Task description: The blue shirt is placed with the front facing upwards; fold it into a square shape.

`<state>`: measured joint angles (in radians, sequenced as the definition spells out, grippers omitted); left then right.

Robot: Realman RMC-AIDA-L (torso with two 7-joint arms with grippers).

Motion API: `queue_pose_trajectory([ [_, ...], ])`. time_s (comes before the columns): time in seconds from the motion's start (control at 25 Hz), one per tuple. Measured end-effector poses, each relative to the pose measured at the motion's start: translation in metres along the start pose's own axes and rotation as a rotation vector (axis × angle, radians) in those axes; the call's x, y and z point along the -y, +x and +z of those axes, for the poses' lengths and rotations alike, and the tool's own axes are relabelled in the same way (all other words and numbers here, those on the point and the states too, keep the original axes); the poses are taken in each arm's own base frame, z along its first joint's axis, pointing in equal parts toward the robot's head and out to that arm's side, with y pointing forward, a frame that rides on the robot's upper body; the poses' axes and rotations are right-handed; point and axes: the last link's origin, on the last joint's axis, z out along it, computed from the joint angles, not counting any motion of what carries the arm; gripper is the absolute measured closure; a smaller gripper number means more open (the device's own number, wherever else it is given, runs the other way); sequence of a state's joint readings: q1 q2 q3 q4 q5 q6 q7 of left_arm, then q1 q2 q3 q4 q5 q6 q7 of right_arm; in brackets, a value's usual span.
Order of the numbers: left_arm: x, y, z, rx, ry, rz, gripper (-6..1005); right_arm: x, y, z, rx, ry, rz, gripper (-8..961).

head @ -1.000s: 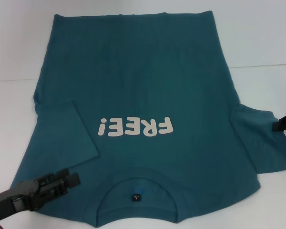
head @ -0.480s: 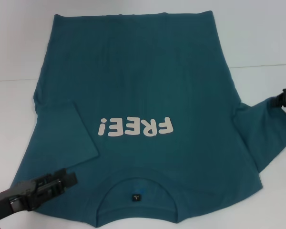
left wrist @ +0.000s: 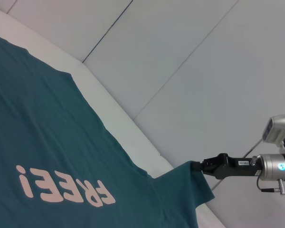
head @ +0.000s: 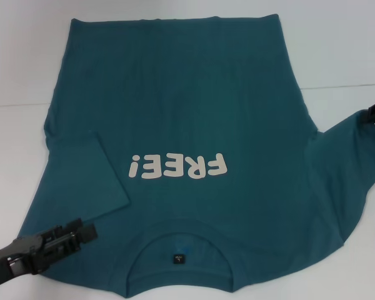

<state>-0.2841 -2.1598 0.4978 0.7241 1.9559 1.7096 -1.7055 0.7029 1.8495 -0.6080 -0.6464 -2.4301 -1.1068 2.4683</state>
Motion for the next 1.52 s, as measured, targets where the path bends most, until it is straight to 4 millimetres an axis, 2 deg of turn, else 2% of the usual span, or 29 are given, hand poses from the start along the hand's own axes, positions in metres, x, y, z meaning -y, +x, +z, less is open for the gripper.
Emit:
queue_pose_trajectory([
  [0.12, 0.000, 0.001, 0.000, 0.000, 0.000, 0.001, 397, -0.007, -0.001, 0.001, -0.024, -0.019, -0.017, 943],
  [0.36, 0.001, 0.001, 0.002, -0.001, 0.005, 0.001, 396, -0.032, 0.014, 0.013, -0.162, -0.060, -0.075, 943],
  [0.48, 0.001, 0.001, 0.002, -0.001, 0.008, 0.001, 396, -0.041, 0.016, 0.017, -0.194, -0.071, -0.099, 942],
  [0.96, 0.003, -0.001, -0.001, -0.010, 0.019, -0.009, 394, -0.070, 0.008, 0.026, -0.215, -0.115, -0.121, 916],
  [1.52, 0.004, -0.003, 0.002, -0.016, 0.023, -0.021, 392, -0.083, 0.013, 0.035, -0.239, -0.119, -0.098, 883],
])
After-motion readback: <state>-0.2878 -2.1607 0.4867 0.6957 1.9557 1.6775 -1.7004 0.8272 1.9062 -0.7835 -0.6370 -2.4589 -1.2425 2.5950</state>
